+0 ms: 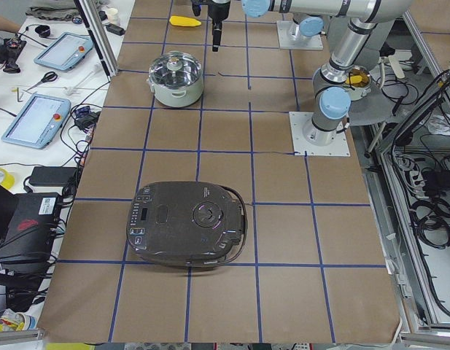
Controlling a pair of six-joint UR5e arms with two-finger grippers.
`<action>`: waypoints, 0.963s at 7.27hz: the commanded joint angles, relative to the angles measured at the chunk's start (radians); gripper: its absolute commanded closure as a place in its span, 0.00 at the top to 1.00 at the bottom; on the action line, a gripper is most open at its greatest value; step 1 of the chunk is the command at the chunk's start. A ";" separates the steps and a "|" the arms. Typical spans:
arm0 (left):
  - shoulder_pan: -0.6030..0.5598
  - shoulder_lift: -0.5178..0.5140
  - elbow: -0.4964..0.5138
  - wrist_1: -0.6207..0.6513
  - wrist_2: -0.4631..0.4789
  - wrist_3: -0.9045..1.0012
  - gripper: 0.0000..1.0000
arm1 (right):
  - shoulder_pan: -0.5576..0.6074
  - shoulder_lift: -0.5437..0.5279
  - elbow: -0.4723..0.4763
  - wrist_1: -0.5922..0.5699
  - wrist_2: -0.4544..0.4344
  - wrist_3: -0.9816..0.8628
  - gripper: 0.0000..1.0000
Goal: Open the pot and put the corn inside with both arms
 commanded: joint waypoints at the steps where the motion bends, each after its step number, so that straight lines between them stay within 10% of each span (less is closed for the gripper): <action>1: 0.006 -0.090 0.059 0.005 0.006 -0.009 1.00 | -0.107 0.130 0.012 -0.106 0.006 -0.029 1.00; 7: -0.084 -0.463 0.243 0.191 0.010 -0.133 1.00 | -0.135 0.382 0.168 -0.606 -0.102 -0.150 1.00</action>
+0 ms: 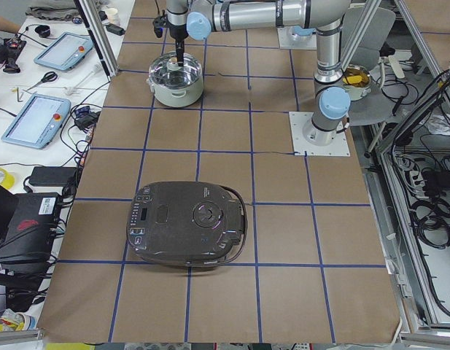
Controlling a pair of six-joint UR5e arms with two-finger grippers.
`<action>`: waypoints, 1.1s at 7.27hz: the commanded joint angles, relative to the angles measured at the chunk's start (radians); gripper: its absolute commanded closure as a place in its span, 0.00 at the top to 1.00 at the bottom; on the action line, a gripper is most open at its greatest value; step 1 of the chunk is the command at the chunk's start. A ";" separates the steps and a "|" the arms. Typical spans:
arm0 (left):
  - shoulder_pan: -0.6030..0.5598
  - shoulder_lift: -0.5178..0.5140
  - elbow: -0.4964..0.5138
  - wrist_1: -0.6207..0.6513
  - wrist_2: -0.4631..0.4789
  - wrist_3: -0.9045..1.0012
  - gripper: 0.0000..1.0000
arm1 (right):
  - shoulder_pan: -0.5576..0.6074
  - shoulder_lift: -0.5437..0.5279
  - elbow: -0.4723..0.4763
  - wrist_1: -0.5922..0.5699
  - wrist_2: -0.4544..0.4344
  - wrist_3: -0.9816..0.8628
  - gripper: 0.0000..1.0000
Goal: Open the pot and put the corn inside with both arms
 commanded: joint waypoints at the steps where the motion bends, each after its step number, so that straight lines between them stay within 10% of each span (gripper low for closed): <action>1: -0.047 -0.070 0.033 0.032 0.009 -0.028 1.00 | -0.026 0.071 0.018 -0.111 -0.027 -0.030 1.00; 5: -0.056 -0.104 0.034 0.109 0.007 -0.014 0.94 | -0.040 0.130 0.007 -0.157 -0.026 -0.027 1.00; 7: -0.056 -0.107 0.031 0.094 0.009 -0.015 0.59 | -0.040 0.162 0.002 -0.240 -0.018 -0.026 0.95; 8: -0.056 -0.105 0.037 0.094 0.009 -0.018 0.17 | -0.040 0.165 -0.004 -0.240 -0.016 -0.026 0.50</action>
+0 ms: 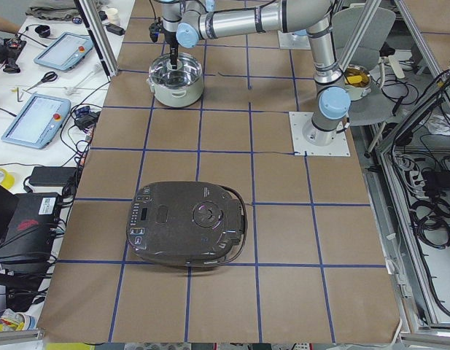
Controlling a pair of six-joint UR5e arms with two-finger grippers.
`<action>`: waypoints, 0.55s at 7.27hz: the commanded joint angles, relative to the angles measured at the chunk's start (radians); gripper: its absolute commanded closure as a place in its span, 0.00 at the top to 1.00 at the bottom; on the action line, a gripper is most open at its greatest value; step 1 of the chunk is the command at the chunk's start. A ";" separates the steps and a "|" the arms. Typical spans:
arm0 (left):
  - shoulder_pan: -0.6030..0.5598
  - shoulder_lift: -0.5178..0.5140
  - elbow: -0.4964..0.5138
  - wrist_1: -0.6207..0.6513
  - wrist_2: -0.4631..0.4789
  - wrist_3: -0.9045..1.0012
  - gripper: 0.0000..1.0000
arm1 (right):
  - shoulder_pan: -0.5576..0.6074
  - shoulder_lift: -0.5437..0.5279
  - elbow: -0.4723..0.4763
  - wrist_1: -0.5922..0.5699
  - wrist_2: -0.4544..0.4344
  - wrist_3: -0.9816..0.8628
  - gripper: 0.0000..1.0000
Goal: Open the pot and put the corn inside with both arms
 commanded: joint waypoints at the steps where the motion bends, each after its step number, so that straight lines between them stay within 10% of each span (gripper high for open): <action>1: 0.000 0.011 0.009 -0.001 0.000 -0.001 0.00 | 0.000 0.010 -0.013 -0.017 0.003 -0.003 0.33; 2: 0.000 0.018 0.021 -0.001 -0.001 -0.003 0.00 | 0.000 0.007 -0.015 -0.015 0.002 -0.003 0.05; 4: 0.001 0.038 0.059 -0.016 -0.001 -0.001 0.00 | 0.001 -0.010 -0.042 -0.006 0.006 0.002 0.00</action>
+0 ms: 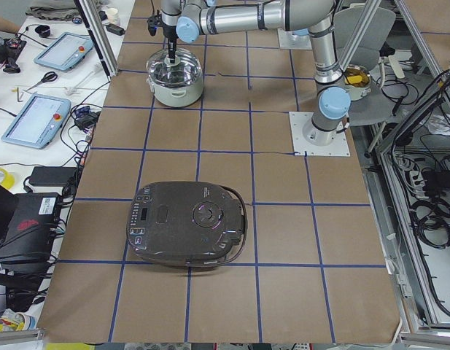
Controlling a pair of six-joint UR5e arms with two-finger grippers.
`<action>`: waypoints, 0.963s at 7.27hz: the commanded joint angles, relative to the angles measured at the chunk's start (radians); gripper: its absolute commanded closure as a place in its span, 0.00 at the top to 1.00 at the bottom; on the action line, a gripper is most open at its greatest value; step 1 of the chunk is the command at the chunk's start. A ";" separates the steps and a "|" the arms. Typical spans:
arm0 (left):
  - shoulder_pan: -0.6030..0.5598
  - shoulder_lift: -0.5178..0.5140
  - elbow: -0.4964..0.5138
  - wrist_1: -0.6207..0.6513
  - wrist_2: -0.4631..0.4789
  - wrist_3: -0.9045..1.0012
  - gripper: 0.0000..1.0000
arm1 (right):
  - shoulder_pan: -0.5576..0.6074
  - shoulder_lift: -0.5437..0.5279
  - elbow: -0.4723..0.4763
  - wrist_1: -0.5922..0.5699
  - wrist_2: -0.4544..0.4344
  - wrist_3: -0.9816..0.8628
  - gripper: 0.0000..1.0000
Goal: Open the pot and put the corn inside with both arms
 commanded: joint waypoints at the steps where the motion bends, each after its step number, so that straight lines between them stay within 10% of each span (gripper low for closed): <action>1: 0.017 0.022 0.032 -0.037 0.001 0.003 0.00 | 0.015 -0.050 -0.070 0.083 0.007 0.007 0.00; 4: 0.160 0.090 -0.041 -0.163 0.004 0.178 0.00 | 0.203 -0.096 -0.326 0.425 0.078 0.125 0.00; 7: 0.357 0.142 -0.172 -0.151 0.003 0.449 0.00 | 0.510 -0.093 -0.433 0.473 0.072 0.327 0.00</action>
